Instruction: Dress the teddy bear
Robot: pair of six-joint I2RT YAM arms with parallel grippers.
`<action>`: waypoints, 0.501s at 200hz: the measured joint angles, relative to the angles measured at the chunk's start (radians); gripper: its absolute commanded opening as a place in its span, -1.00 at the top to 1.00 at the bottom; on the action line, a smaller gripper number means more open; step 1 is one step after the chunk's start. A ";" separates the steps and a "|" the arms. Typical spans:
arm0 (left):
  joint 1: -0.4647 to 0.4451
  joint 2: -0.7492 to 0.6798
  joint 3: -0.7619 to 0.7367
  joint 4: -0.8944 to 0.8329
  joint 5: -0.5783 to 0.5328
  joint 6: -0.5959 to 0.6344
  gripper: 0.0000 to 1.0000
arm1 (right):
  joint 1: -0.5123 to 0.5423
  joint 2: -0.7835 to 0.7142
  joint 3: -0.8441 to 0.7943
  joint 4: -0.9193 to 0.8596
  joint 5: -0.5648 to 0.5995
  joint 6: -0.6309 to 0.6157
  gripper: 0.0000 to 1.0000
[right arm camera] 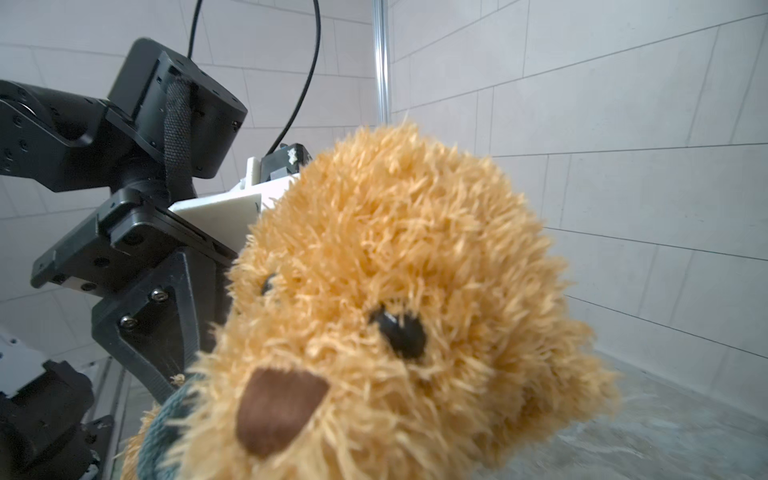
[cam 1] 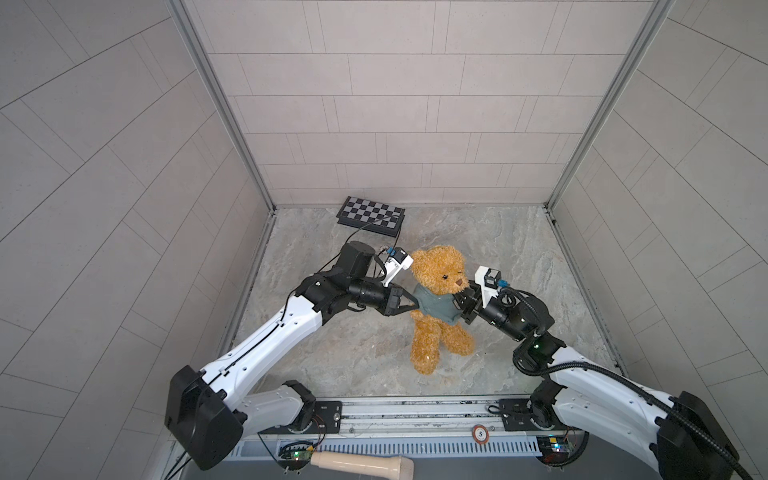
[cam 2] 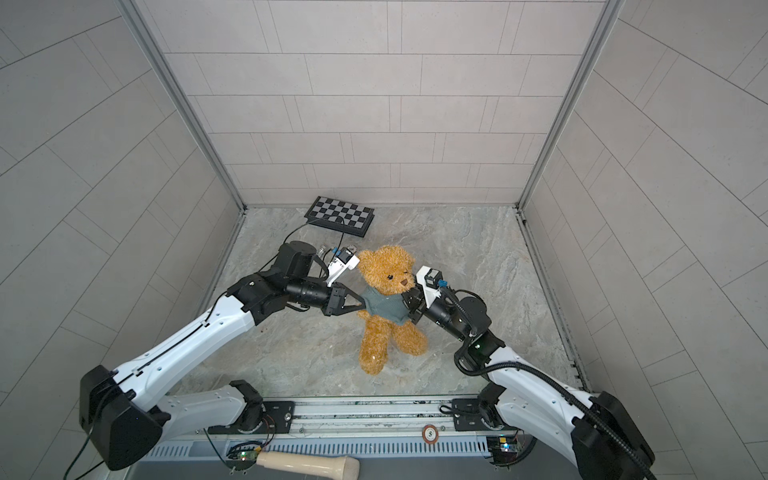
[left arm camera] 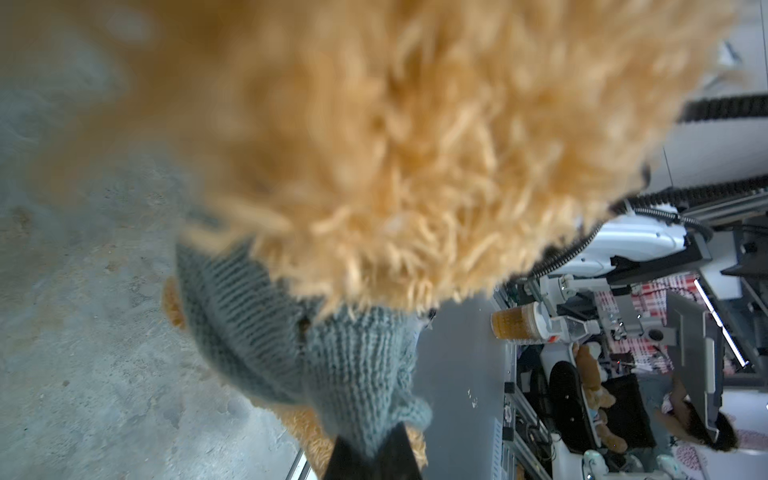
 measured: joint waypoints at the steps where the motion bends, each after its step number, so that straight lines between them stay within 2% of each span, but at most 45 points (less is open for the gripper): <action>1: 0.000 0.001 -0.002 0.003 0.000 -0.001 0.80 | 0.001 -0.001 -0.001 -0.002 0.003 -0.001 1.00; 12: -0.003 0.016 -0.044 0.060 -0.002 -0.038 0.66 | 0.018 -0.005 -0.013 -0.037 0.050 -0.023 1.00; 27: -0.013 0.028 -0.085 0.091 -0.015 -0.075 0.21 | 0.047 -0.005 -0.024 -0.083 0.127 -0.055 1.00; 53: -0.018 0.005 -0.119 0.079 -0.060 -0.088 -0.33 | 0.087 -0.009 -0.021 -0.131 0.245 -0.115 1.00; 66: -0.019 -0.027 -0.127 0.065 -0.091 -0.085 -0.34 | 0.114 -0.010 -0.018 -0.139 0.280 -0.141 1.00; 84: -0.027 -0.083 -0.140 0.068 -0.148 -0.089 -0.16 | 0.142 -0.010 -0.011 -0.142 0.318 -0.161 1.00; 100: -0.057 -0.133 -0.166 0.101 -0.205 -0.103 -0.16 | 0.167 -0.006 -0.001 -0.146 0.363 -0.175 1.00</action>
